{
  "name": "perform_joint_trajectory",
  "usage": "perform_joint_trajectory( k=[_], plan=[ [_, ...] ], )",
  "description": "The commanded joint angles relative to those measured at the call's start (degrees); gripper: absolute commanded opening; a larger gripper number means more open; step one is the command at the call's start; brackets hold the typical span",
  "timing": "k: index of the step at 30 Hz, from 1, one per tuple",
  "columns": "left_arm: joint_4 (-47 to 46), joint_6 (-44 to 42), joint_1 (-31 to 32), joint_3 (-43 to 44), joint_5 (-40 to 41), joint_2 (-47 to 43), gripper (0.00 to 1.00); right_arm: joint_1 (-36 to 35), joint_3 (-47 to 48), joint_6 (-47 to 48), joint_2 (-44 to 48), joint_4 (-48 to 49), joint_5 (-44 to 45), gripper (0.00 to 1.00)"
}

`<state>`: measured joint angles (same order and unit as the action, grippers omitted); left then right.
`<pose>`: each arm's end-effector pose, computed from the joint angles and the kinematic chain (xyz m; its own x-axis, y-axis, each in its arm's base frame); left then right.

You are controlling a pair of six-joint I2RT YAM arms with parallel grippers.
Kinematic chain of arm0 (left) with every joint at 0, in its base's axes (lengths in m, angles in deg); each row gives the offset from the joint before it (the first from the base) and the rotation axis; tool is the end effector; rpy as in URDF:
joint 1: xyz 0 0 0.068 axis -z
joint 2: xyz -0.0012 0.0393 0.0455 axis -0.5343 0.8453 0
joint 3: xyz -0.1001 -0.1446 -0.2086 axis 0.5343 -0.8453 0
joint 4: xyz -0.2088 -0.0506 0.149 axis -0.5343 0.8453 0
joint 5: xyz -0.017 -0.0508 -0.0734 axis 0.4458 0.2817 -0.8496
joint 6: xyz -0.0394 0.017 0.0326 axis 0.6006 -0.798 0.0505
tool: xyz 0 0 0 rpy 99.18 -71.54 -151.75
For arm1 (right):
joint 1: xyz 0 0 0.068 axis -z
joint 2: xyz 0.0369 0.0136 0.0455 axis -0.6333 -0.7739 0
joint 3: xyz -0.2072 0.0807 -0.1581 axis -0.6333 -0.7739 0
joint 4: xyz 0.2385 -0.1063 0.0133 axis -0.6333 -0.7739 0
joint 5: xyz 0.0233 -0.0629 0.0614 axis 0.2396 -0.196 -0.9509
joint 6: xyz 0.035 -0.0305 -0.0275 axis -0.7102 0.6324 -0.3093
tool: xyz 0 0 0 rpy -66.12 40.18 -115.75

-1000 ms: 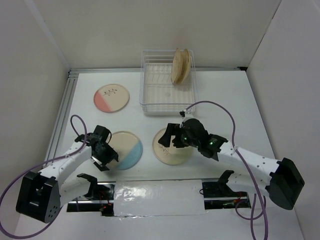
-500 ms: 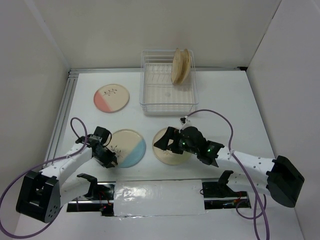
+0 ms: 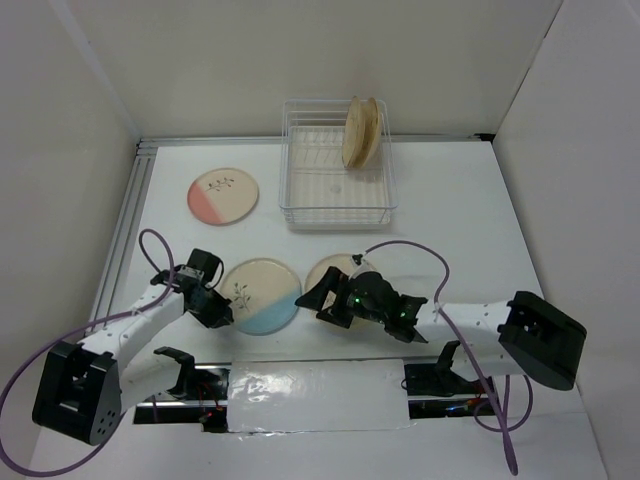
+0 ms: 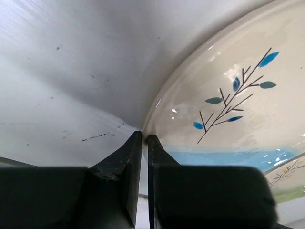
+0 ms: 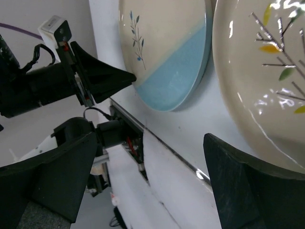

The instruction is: Load the plates into the dish rack

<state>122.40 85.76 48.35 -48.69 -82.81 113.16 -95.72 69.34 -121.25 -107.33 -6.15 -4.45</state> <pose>0.1586 -0.0445 0.1618 -0.5339 -0.8372 -0.1188 -0.7912 0.5442 -0.2790 0.1301 0.1983 0.1696 -0.8855 0.3960 -0.2430 -0.0126 0.5023 0.8646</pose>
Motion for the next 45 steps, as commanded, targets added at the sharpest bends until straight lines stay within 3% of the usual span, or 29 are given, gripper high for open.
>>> perform_joint_trajectory(
  k=[1,10,20,37,45],
  plan=[
    [1.39,0.13,-0.23,3.88,2.26,-1.12,0.0,-3.34,-2.14,-7.28,-1.88,11.84,3.41,0.99],
    [3.76,-1.54,-1.28,9.5,0.15,-2.26,0.0,-9.05,0.41,-11.31,-10.57,17.81,8.94,0.99],
    [5.52,-4.35,-1.82,11.26,-3.01,-3.84,0.0,-10.29,1.54,-15.71,-25.59,35.04,7.71,0.99],
    [7.1,-7.52,-3.4,8.98,-7.32,-8.85,0.0,-10.29,8.32,-19.58,-38.87,40.93,8.24,0.98],
    [10.09,-11.46,-4.45,9.33,-8.28,-10.6,0.0,-9.76,9.55,-20.11,-42.84,42.16,10.52,0.86]
  ],
)
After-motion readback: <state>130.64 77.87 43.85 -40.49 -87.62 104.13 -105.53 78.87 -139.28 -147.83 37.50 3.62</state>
